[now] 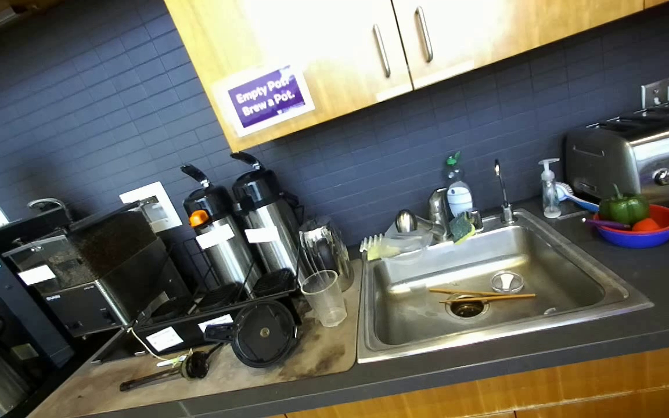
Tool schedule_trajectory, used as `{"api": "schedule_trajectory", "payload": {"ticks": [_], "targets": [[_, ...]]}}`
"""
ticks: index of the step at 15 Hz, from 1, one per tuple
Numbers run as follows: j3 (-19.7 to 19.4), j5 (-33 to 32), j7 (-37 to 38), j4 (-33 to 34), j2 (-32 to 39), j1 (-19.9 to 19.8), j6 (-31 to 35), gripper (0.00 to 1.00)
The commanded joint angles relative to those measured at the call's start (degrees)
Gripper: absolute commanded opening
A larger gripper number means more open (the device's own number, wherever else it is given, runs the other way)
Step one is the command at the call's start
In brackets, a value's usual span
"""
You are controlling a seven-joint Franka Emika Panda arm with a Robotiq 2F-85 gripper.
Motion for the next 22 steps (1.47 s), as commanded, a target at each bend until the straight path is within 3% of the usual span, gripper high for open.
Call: {"api": "schedule_trajectory", "payload": {"ticks": [1, 11, 22], "targets": [[-2.7, -3.6, -4.2, 1.3, -1.3, 0.4, -5.9, 1.0], [-3.7, -6.7, -9.8, 2.5, -0.8, 1.2, -13.0, 1.0], [-1.0, -3.9, -13.1, -3.1, -0.4, 5.8, -8.0, 1.0]]}}
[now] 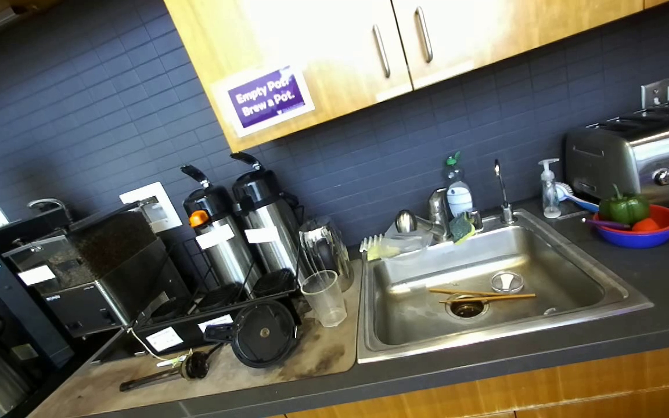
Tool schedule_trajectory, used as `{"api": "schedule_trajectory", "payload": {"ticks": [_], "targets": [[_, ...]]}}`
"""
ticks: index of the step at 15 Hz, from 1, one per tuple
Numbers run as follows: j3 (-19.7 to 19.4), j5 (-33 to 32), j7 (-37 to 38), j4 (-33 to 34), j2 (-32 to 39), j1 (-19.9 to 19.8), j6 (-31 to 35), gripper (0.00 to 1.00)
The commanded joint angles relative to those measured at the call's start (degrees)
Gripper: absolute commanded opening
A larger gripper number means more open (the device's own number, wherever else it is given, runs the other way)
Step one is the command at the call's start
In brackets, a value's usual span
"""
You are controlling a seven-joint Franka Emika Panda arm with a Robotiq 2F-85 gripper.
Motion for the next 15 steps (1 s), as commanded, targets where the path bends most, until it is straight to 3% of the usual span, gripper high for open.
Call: {"api": "schedule_trajectory", "payload": {"ticks": [1, 15], "targets": [[1.2, 0.5, -1.7, -3.1, -0.8, 2.5, 4.5, 1.0], [7.8, -0.3, -6.3, -12.6, -2.3, 10.2, 24.4, 1.0]]}}
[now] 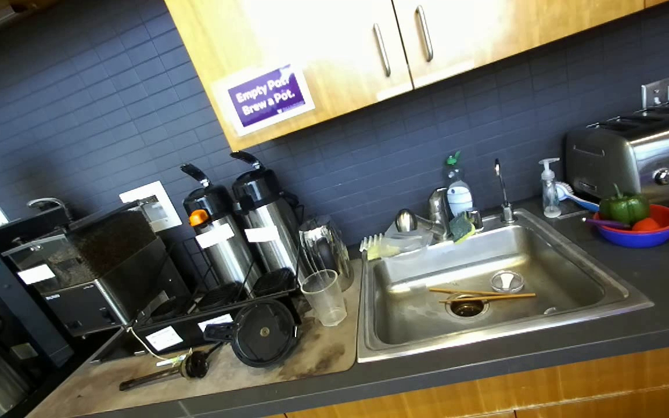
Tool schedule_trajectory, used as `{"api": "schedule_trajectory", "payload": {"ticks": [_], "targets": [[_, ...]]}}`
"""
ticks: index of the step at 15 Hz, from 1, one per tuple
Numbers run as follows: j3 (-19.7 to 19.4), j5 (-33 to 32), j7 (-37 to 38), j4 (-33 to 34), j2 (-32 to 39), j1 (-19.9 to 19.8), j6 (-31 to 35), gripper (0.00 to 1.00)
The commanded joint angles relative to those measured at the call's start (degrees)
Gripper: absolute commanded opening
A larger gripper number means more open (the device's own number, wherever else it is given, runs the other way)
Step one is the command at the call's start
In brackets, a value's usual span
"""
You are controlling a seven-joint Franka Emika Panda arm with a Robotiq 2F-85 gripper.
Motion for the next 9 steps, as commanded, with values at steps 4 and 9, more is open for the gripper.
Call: {"api": "schedule_trajectory", "payload": {"ticks": [4, 9], "targets": [[2.8, 0.4, -3.0, -4.2, -3.4, 2.8, 8.7, 1.0], [3.9, 0.6, -2.8, -4.8, -4.6, 4.0, 10.6, 1.0]]}}
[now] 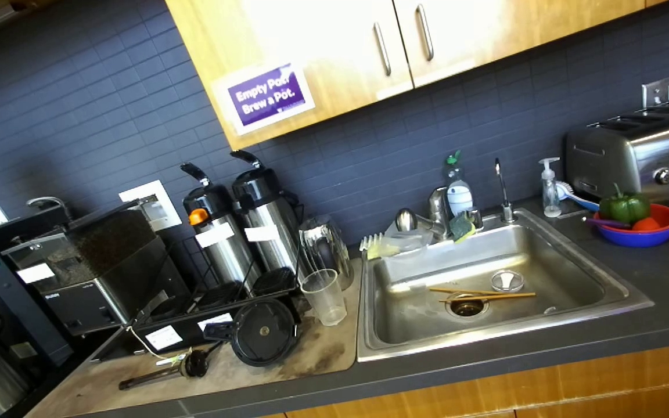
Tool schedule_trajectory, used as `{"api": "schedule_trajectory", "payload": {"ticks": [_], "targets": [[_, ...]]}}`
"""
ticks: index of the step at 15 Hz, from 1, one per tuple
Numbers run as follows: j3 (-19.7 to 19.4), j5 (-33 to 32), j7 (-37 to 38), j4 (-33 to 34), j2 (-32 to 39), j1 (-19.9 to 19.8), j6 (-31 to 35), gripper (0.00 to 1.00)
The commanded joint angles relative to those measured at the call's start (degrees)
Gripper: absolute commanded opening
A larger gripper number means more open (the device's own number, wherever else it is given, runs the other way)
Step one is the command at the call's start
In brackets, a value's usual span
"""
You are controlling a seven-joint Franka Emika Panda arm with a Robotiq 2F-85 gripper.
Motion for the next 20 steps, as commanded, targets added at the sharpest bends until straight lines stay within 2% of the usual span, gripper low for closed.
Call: {"api": "schedule_trajectory", "payload": {"ticks": [1, 12, 20], "targets": [[0.0, -0.1, 0.1, -0.1, -0.3, 0.3, 0.1, 1.0], [0.2, -0.2, -0.4, 0.1, -0.4, 0.7, 0.3, 1.0], [4.0, -0.5, -1.7, 1.6, 1.2, 4.0, 1.0, 1.0]]}}
